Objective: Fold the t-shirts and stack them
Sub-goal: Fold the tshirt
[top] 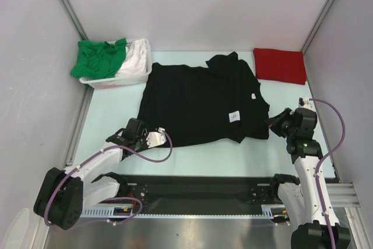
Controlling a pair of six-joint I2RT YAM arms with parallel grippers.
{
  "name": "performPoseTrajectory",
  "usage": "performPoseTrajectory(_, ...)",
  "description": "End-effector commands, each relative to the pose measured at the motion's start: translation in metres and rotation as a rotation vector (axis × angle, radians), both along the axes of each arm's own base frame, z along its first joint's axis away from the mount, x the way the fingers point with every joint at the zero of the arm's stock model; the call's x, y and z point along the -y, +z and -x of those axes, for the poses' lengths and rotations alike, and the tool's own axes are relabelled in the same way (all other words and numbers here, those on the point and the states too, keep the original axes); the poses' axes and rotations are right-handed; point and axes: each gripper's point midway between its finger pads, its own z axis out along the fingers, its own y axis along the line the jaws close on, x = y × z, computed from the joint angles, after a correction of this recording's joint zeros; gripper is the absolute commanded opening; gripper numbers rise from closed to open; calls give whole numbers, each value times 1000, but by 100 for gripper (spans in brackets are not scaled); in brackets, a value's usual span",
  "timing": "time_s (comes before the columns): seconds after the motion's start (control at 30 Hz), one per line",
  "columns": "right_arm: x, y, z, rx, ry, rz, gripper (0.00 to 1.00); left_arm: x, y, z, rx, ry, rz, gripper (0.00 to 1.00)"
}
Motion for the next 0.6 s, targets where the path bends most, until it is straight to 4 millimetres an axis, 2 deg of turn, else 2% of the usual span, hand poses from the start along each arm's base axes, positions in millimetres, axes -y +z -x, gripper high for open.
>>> performPoseTrajectory(0.0, 2, 11, -2, 41, 3, 26, 0, 0, -23, 16, -101, -34, -8, 43)
performPoseTrajectory(0.1, 4, 16, -2, 43, 2, 39, 0, 0, -25, 18, -118, -11, -6, 0)
performPoseTrajectory(0.2, 5, 22, 6, 24, 6, 52, 0, 4, -8, 19, -130, 42, 41, 0)
performPoseTrajectory(0.33, 5, 35, 20, 36, 7, 71, 0, 18, 41, 12, -23, 70, 204, 0)
performPoseTrajectory(0.37, 3, 37, 20, 47, 16, 70, 0, 20, 56, 3, 8, 94, 236, 0)
performPoseTrajectory(0.4, 3, 39, 18, 56, 18, 71, 0, 18, 62, -3, 17, 124, 251, 0)
performPoseTrajectory(0.43, 2, 42, 9, 75, 27, 73, 0, 18, 65, -10, 21, 138, 264, 0)
performPoseTrajectory(0.5, 3, 45, -5, 86, 26, 75, 0, 21, 73, -36, 62, 173, 283, 0)
performPoseTrajectory(0.53, 2, 54, -20, 132, 38, 83, 0, 22, 76, -46, 80, 183, 287, 0)
performPoseTrajectory(0.57, 3, 48, -33, 114, 38, 91, 0, 21, 77, -65, 93, 211, 283, 0)
